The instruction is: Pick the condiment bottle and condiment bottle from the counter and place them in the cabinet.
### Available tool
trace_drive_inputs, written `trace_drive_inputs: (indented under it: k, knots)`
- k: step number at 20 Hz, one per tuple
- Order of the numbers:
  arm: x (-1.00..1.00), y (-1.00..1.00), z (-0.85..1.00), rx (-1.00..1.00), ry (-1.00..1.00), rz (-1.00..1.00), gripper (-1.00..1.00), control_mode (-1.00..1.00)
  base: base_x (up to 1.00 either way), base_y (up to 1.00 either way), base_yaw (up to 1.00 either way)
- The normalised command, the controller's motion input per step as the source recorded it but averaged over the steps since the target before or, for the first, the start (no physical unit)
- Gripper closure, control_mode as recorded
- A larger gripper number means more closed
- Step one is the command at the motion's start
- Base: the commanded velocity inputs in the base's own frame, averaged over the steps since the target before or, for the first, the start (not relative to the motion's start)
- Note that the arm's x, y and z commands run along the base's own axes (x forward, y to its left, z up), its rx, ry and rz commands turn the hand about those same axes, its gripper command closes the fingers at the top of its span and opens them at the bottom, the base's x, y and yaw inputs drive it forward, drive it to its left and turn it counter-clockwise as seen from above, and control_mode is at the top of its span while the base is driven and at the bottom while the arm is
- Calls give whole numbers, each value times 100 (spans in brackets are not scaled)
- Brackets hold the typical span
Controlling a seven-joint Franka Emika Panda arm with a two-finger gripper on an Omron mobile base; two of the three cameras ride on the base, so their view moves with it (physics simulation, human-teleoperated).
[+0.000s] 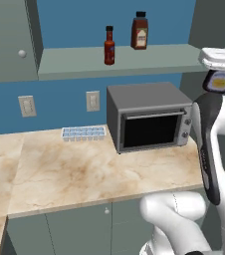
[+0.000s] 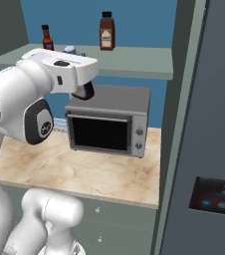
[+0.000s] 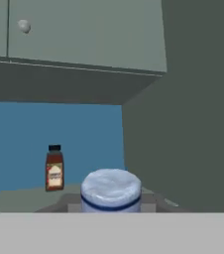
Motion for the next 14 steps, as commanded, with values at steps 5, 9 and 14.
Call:
trace_drive_inputs:
  k: [5, 9, 14]
  knots:
    - [39, 49, 47, 0, -5, -1, 100, -100, 0, 0, 0]
    - [66, 41, 31, -3, 12, 0, 100, -100, 0, 0, 0]
    - [74, 31, 26, -5, 21, 0, 100, -100, 0, 0, 0]
